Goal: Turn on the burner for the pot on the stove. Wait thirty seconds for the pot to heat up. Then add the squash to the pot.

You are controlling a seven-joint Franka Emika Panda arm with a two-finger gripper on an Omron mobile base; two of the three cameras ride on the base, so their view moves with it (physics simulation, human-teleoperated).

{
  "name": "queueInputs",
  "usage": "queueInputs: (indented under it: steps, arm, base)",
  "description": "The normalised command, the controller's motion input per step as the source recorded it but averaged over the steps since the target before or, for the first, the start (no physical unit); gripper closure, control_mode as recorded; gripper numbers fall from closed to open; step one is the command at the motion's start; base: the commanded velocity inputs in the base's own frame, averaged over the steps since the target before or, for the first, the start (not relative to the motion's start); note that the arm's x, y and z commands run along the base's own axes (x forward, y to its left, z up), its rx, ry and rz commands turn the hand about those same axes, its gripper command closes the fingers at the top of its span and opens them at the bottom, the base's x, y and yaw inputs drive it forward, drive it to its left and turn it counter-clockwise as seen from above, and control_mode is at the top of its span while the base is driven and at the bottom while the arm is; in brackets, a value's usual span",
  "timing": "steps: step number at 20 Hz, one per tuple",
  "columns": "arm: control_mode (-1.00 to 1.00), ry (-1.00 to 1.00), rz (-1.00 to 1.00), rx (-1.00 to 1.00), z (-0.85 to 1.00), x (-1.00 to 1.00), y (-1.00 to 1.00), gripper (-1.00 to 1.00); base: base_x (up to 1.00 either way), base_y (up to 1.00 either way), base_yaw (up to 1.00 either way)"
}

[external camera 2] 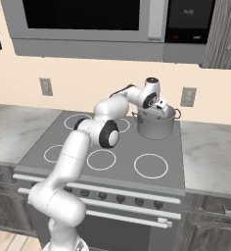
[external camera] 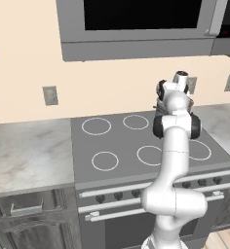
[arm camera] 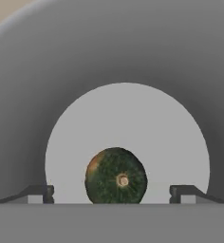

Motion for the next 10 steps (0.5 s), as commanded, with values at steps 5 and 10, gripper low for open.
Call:
queueInputs:
  steps: [5,10]
  arm:
    - [-1.00,-0.05,-0.03,0.00,0.23,-0.14,-0.05,-1.00]
    - [-1.00,-0.06,-0.01,0.00,0.31,-0.33,0.00,-1.00]
  base:
    - [0.00,0.00,0.00]
    - [0.00,0.00,0.00]
